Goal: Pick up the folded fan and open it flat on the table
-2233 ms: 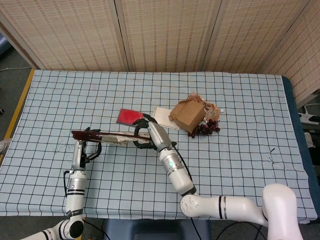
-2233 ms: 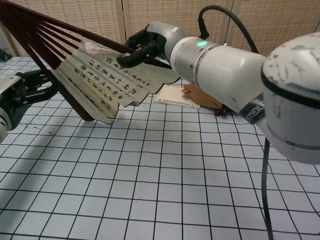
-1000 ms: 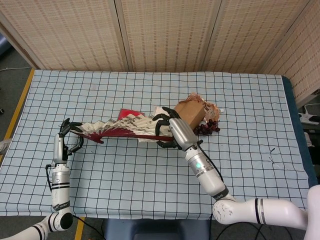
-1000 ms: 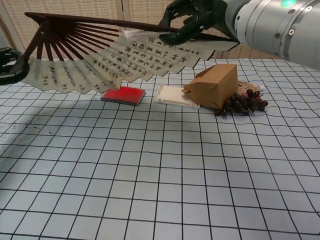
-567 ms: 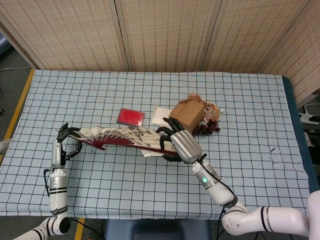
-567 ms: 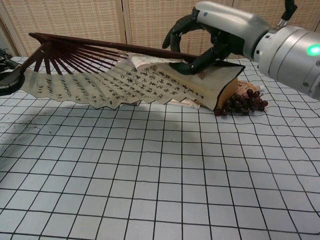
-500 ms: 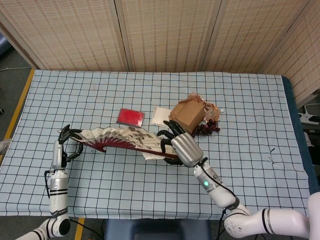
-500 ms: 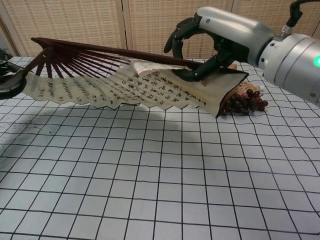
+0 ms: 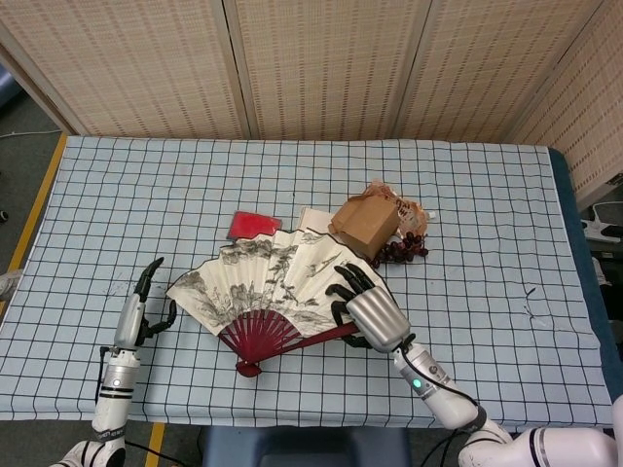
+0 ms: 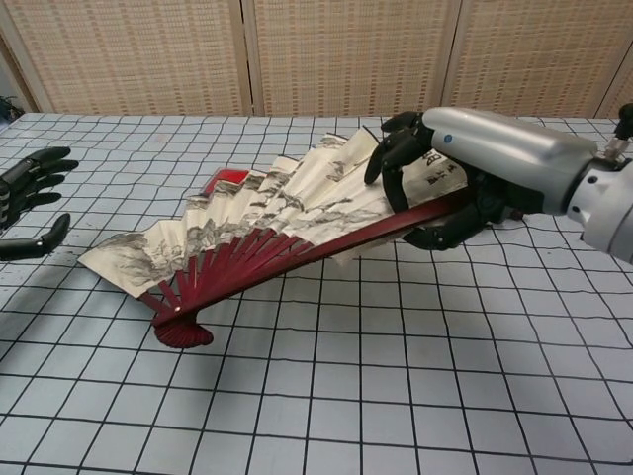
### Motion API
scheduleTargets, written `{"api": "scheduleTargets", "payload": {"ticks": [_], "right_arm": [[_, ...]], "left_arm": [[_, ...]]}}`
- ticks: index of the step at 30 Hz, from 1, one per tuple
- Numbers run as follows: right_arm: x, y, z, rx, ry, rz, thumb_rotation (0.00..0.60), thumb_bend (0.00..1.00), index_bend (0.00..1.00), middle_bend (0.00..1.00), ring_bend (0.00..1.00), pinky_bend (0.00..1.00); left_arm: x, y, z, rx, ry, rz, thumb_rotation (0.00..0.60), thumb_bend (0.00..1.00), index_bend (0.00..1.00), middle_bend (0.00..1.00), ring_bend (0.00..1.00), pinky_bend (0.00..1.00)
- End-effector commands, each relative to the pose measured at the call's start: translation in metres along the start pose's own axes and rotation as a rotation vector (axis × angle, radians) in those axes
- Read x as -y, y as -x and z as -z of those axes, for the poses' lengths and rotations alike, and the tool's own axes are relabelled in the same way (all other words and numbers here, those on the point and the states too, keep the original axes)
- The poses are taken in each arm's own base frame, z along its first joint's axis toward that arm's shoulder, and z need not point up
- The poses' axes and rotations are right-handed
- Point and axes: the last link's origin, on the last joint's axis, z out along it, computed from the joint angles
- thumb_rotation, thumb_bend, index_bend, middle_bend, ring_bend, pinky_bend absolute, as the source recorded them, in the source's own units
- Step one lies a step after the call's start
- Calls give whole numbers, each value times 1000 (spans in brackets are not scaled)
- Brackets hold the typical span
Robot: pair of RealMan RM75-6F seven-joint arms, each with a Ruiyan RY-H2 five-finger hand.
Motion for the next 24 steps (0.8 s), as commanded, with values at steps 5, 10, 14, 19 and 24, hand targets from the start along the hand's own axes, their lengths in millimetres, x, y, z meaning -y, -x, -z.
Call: {"api": "scheduleTargets", "payload": {"ticks": [5, 10, 14, 19, 24], "right_arm": [[-8, 7, 23, 136, 24, 128, 600, 459, 380, 189, 0, 22], [-21, 13, 39, 223, 71, 232, 600, 442, 23, 71, 0, 2], [-30, 15, 51, 284, 105, 270, 600, 280, 0, 3, 0, 0], [-42, 19, 67, 383, 148, 279, 600, 162, 0, 0, 0, 0], [-59, 27, 78, 477, 190, 280, 600, 112, 0, 0, 0, 0]], "left_arm": [[11, -4, 4, 8, -37, -10, 600, 514, 0, 0, 0, 62], [10, -8, 6, 16, -25, 2, 600, 514, 0, 0, 0, 62], [6, -14, 13, 34, -10, 36, 600, 505, 0, 0, 0, 62], [4, -26, 28, 77, -17, 42, 600, 467, 0, 0, 0, 64], [-6, -37, 47, 120, -30, 60, 600, 458, 0, 0, 0, 65]]}}
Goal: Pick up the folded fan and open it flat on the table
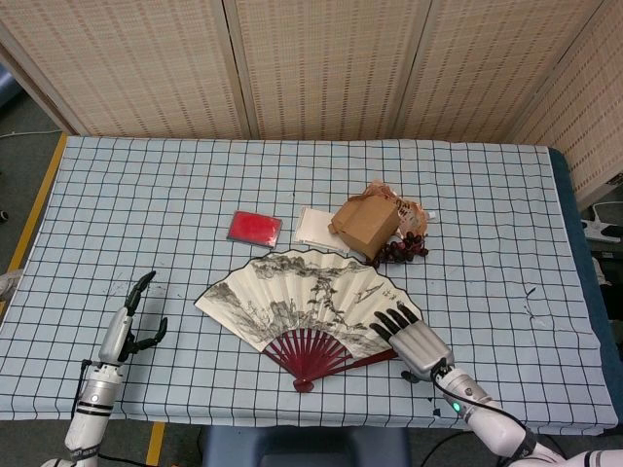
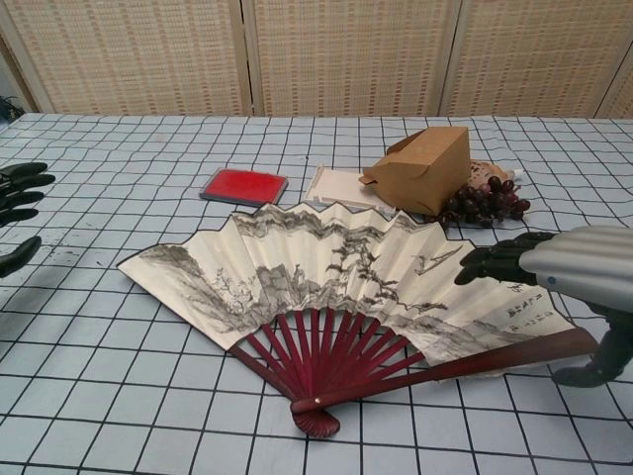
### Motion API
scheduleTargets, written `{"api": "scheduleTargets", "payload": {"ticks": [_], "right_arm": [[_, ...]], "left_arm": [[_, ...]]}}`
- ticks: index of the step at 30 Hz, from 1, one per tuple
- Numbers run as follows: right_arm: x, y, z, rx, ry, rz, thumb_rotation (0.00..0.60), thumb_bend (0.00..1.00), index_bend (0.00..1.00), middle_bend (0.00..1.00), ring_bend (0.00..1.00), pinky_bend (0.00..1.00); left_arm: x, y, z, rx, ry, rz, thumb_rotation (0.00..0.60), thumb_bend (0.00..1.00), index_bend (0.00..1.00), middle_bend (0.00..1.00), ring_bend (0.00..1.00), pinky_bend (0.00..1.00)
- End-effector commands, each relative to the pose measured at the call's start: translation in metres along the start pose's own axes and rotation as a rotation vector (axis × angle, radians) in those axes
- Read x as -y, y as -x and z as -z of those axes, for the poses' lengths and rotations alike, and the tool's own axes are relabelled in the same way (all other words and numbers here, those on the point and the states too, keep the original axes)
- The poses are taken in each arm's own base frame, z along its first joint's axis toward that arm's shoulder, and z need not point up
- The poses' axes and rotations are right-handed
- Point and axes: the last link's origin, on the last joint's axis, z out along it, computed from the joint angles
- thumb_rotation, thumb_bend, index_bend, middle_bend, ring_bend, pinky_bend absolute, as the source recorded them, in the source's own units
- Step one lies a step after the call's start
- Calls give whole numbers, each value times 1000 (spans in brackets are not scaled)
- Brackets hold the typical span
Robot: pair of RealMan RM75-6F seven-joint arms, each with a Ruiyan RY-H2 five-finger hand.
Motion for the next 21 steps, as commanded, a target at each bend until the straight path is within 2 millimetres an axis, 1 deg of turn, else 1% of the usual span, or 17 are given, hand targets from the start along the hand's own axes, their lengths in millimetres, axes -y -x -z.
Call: {"api": "scheduleTargets", "payload": {"ticks": [1, 2, 4, 7, 8, 10, 11, 13, 14, 16, 18, 19, 21], "right_arm": [[-9, 10, 2, 59, 16, 5, 600, 107, 0, 0, 0, 0], [-11, 11, 2, 69, 19, -2, 600, 104, 0, 0, 0, 0], [-12, 7, 5, 51, 22, -29, 600, 101, 0, 0, 0, 0], [-18, -10, 20, -84, 53, -80, 600, 100, 0, 0, 0, 0], [-24, -16, 31, -159, 80, -87, 600, 100, 0, 0, 0, 0], [-35, -21, 53, -270, 145, -86, 600, 100, 0, 0, 0, 0], [-44, -20, 70, -337, 202, -86, 600, 100, 0, 0, 0, 0], [-57, -12, 98, -405, 291, -46, 600, 100, 0, 0, 0, 0], [-65, -5, 116, -433, 352, -25, 600, 100, 0, 0, 0, 0], [-78, 6, 143, -477, 452, -35, 600, 100, 0, 0, 0, 0], [-89, 12, 160, -516, 517, -63, 600, 102, 0, 0, 0, 0], [-92, 13, 163, -516, 526, -67, 600, 103, 0, 0, 0, 0], [-100, 8, 167, -528, 531, -86, 600, 107, 0, 0, 0, 0]], "left_arm": [[-8, -7, 17, 33, -10, 12, 600, 457, 0, 0, 0, 65], [-12, -10, 21, 33, -4, 12, 600, 456, 0, 0, 0, 66], [-17, -14, 27, 34, 2, -3, 600, 455, 0, 0, 0, 66], [-23, -27, 39, 30, -6, -88, 600, 455, 0, 0, 0, 66], [-24, -35, 45, 20, -22, -148, 600, 454, 0, 0, 0, 68], [-25, -49, 52, 14, -72, -289, 600, 454, 0, 0, 0, 77], [-28, -59, 57, 0, -99, -383, 600, 454, 0, 0, 0, 82], [-35, -74, 62, -33, -121, -541, 600, 453, 0, 0, 0, 83], [-41, -81, 66, -44, -125, -636, 600, 452, 0, 0, 0, 82], [-51, -88, 72, -58, -134, -743, 600, 453, 0, 0, 0, 78], [-57, -90, 76, -64, -134, -778, 600, 453, 0, 0, 0, 76], [-60, -89, 78, -51, -130, -779, 600, 453, 0, 0, 0, 76], [-64, -86, 78, -24, -119, -762, 600, 450, 0, 0, 0, 76]]}}
